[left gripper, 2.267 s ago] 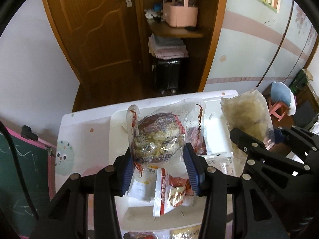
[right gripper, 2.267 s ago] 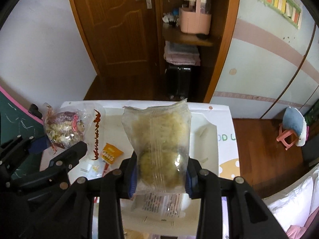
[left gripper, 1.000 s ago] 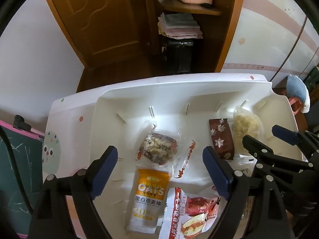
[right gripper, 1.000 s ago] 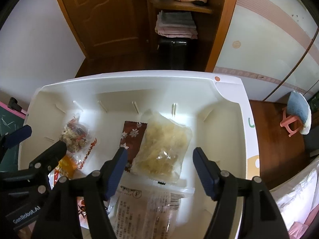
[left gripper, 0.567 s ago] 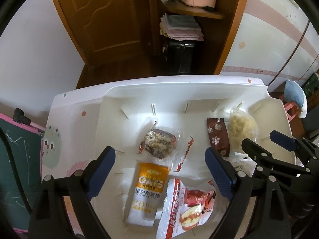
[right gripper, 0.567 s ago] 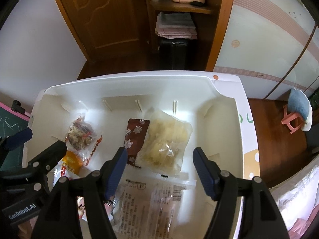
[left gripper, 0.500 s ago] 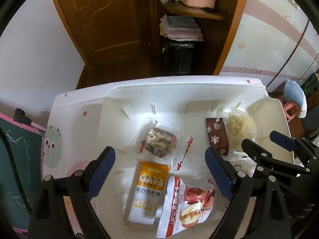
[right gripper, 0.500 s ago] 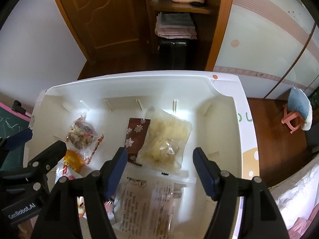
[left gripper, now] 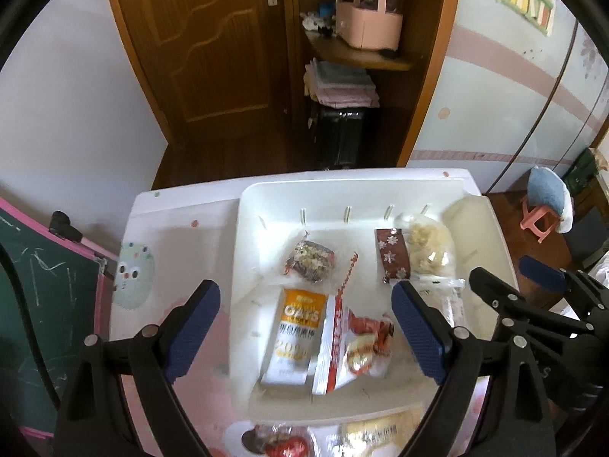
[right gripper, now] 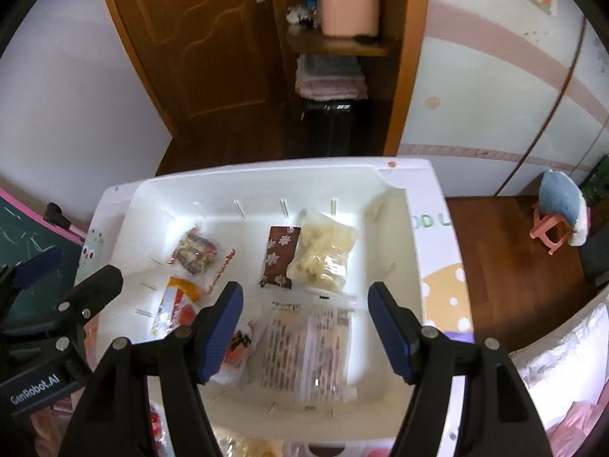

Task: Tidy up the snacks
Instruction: 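Withdraw both tools from the tray back over the remaining snacks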

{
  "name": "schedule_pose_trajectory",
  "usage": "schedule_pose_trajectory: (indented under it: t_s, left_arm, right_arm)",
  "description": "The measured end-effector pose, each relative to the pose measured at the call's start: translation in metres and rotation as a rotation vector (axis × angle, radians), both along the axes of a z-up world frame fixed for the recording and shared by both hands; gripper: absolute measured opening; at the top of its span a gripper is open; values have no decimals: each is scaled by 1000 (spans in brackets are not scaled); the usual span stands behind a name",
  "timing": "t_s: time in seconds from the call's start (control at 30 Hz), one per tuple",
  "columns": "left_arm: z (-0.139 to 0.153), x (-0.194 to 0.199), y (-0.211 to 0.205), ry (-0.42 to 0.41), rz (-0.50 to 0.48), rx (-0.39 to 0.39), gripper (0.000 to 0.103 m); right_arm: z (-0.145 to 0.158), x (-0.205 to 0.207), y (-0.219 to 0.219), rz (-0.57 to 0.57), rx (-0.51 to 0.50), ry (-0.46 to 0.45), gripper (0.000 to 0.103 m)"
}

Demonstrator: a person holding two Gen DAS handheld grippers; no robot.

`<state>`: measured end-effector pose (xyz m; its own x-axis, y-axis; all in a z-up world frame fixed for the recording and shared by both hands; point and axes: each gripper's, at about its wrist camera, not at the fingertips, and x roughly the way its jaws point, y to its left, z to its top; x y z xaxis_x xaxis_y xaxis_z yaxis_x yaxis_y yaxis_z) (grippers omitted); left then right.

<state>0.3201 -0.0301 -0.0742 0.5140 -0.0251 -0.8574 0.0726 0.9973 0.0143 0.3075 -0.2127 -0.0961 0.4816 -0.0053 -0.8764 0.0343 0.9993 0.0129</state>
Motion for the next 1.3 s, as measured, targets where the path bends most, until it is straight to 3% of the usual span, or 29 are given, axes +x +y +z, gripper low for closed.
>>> schedule_pose_trajectory:
  t_s: [0.37, 0.73, 0.97, 1.3]
  left_arm:
    - [67, -97, 30, -107, -13, -18, 91]
    - [82, -199, 75, -140, -3, -51, 91]
    - [50, -241, 93, -96, 16, -58, 91]
    - [-52, -262, 123, 88, 139, -93, 91]
  right_arm:
    - [67, -100, 19, 25, -32, -137, 68]
    - [70, -206, 53, 113, -16, -113, 68]
    - [30, -256, 64, 71, 63, -27, 68]
    - [-51, -286, 63, -71, 170, 125, 68]
